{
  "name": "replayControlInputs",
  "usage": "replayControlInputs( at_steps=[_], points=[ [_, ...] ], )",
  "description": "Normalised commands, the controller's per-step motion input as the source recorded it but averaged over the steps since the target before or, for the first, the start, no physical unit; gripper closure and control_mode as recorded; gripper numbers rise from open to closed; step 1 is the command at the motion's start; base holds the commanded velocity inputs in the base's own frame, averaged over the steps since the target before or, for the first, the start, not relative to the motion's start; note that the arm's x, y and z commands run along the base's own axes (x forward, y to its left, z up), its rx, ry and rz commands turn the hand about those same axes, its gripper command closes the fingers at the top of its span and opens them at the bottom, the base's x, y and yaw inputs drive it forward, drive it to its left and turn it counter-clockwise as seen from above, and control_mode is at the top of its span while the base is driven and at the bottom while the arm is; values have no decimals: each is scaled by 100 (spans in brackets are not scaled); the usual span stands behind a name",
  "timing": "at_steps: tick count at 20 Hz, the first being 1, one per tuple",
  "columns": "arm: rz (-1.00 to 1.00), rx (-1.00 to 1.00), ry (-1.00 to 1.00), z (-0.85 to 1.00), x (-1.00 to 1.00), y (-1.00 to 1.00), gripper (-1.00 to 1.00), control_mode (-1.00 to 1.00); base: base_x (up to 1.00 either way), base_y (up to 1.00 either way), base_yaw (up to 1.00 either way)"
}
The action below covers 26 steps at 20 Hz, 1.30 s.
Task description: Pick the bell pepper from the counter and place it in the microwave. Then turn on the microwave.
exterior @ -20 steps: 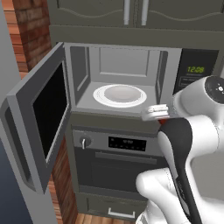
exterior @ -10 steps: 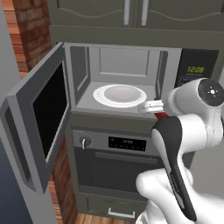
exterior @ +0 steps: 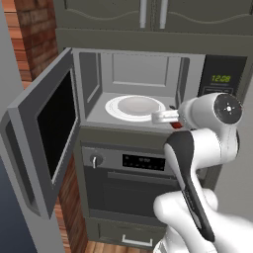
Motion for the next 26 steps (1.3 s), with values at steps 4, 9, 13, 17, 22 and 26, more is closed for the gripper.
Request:
replayControlInputs(
  at_steps=[4, 9, 13, 17, 22, 26],
  points=[
    [0, 0, 0, 3, 35, 0, 100, -100, 0, 0, 0],
    [0, 0, 0, 0, 38, 0, 100, -100, 0, 0, 0],
    [0, 0, 0, 2, 33, 0, 100, -100, 0, 0, 0],
    [0, 0, 0, 2, 32, 0, 100, -100, 0, 0, 0],
    [0, 0, 0, 0, 22, 0, 100, -100, 0, 0, 0],
    [0, 0, -2, -2, 18, 0, 100, -100, 0, 0, 0]
  ],
)
